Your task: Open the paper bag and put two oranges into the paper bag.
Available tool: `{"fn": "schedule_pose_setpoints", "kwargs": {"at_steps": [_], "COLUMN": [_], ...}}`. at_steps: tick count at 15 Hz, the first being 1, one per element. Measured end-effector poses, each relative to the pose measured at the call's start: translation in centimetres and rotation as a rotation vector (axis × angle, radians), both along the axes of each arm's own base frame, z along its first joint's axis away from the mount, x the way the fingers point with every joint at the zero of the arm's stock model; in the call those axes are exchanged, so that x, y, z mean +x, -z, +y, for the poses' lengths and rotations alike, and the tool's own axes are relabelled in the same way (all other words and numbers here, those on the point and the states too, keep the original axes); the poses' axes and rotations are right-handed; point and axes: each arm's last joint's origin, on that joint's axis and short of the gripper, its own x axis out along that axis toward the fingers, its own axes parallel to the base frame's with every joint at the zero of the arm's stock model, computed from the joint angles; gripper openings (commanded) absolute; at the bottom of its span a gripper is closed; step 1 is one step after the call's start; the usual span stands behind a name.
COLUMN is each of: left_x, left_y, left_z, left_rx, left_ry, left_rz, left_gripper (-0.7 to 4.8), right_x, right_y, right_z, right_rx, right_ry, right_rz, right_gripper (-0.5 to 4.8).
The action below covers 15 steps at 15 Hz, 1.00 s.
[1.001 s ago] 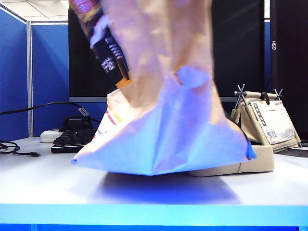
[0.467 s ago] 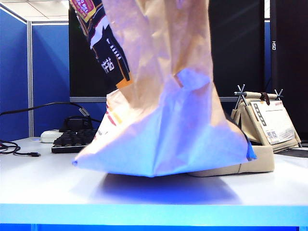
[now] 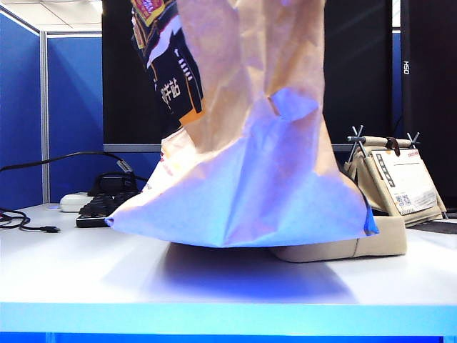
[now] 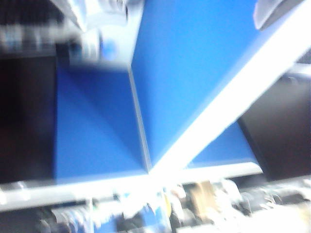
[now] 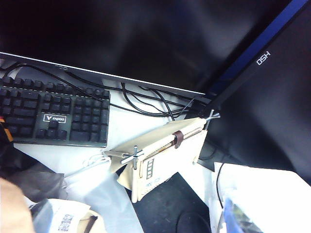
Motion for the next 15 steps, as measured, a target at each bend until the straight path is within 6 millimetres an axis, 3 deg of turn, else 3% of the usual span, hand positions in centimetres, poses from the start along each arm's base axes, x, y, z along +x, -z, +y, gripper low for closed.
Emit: {"fn": "schedule_pose_setpoints", "kwargs": {"at_steps": [3,5,7,9,11,15], "left_x": [2.9,5.3,7.5,8.5,8.9,9.2], "left_y": [3.4,6.7,10.7,13.2,14.4,14.1], "left_z": [0.2,0.3,0.2,0.2,0.2,0.1], "left_rx": [-0.006,-0.044,-0.104,-0.126,-0.135,-0.14], "left_ry": [-0.009,0.014,0.059,0.067,0.07,0.098], "left_rz": [0.145,0.254,0.358,0.42,0.444,0.394], "left_gripper": [4.79,4.79,4.79,4.79,4.79,4.79], "right_x": [0.0,-0.1,-1.0,-1.9,-2.1,-2.1], "right_y": [0.0,0.0,-0.6,-1.2,-1.2,-1.7], "right_z": [0.1,0.1,-0.2,-0.6,-0.4,-0.3], "right_rx": [-0.001,0.005,0.128,0.214,0.271,0.319], "right_ry": [0.0,-0.008,-0.071,-0.136,-0.196,-0.231], "right_rz": [-0.002,0.0,0.018,0.031,0.062,0.024], "right_gripper": [4.79,4.79,4.79,4.79,4.79,4.79]}}
